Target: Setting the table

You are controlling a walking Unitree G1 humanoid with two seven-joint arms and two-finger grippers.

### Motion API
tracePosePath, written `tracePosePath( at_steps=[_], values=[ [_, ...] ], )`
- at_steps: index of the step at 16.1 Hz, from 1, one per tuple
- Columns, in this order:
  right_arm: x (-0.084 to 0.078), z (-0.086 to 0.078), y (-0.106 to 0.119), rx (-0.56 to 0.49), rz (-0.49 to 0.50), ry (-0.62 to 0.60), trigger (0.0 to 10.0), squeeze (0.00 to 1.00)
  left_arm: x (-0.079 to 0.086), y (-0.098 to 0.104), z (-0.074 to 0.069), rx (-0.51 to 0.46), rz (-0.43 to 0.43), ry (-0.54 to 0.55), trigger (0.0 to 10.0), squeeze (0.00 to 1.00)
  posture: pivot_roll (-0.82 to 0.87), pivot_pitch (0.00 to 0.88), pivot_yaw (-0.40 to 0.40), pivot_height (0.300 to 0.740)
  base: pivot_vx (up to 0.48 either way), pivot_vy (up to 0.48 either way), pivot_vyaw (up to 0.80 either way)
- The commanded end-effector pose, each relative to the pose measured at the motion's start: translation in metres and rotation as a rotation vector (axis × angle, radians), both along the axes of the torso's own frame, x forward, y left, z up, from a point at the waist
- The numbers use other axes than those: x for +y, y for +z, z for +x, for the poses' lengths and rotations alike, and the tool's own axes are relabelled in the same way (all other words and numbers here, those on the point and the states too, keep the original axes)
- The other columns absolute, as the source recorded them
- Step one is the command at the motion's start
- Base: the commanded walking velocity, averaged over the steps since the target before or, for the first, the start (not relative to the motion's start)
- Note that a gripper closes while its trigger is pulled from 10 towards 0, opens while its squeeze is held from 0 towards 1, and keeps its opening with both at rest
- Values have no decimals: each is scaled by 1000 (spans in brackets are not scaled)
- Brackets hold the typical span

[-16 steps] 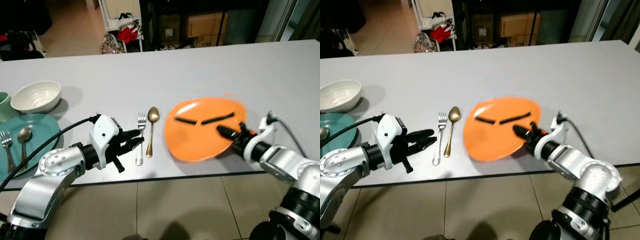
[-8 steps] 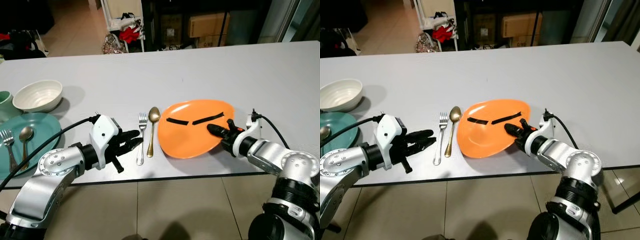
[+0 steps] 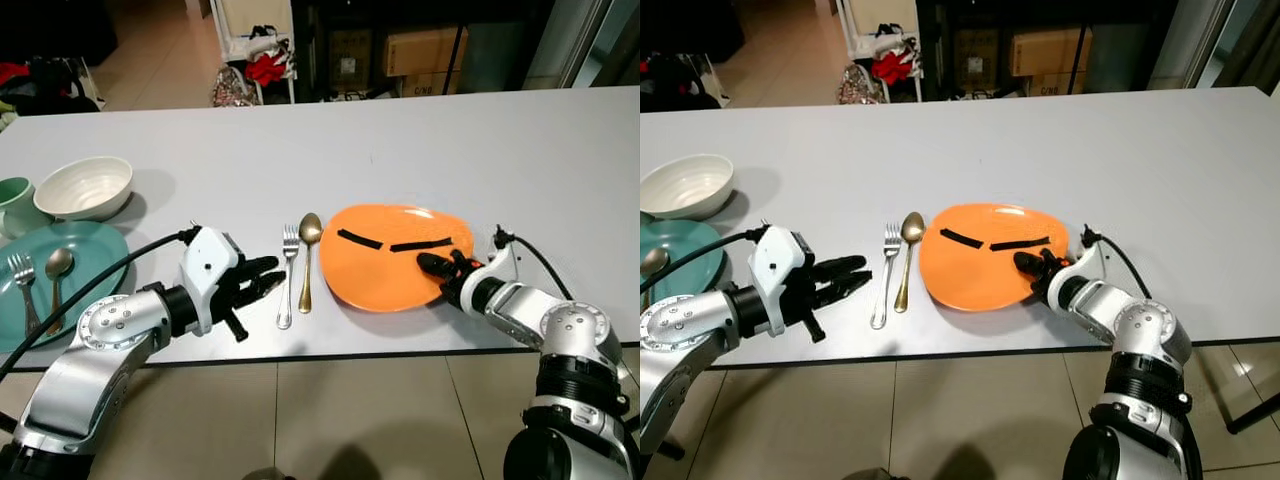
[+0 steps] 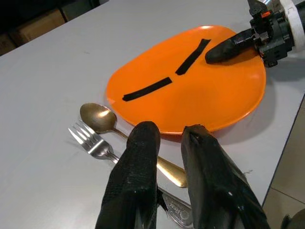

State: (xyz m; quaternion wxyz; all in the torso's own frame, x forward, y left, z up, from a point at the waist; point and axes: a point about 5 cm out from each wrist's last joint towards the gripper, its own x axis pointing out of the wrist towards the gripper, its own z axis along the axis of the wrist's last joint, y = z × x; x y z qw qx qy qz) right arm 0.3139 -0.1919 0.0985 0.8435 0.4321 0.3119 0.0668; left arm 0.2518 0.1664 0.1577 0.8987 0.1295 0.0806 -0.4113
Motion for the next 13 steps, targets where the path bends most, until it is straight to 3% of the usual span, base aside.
tracePosePath(
  at_steps=[1,4,10,13],
  values=[
    [-2,2,1,-10,-30,-4,10000,1000,0,2,1,-14,14,1,10000,0,5,0,62,740,0,0,0],
    [-8,6,2,-39,-19,-44,10000,1000,-2,0,1,-17,16,4,10000,0,3,0,63,740,0,0,0],
    [-26,0,-2,-22,-172,-64,10000,1000,-1,1,1,-19,19,4,10000,0,4,0,70,740,0,0,0],
    [-45,-14,9,-63,-259,-119,10000,1000,-4,-4,2,-31,-31,66,10000,0,-7,0,81,740,0,0,0]
  ],
)
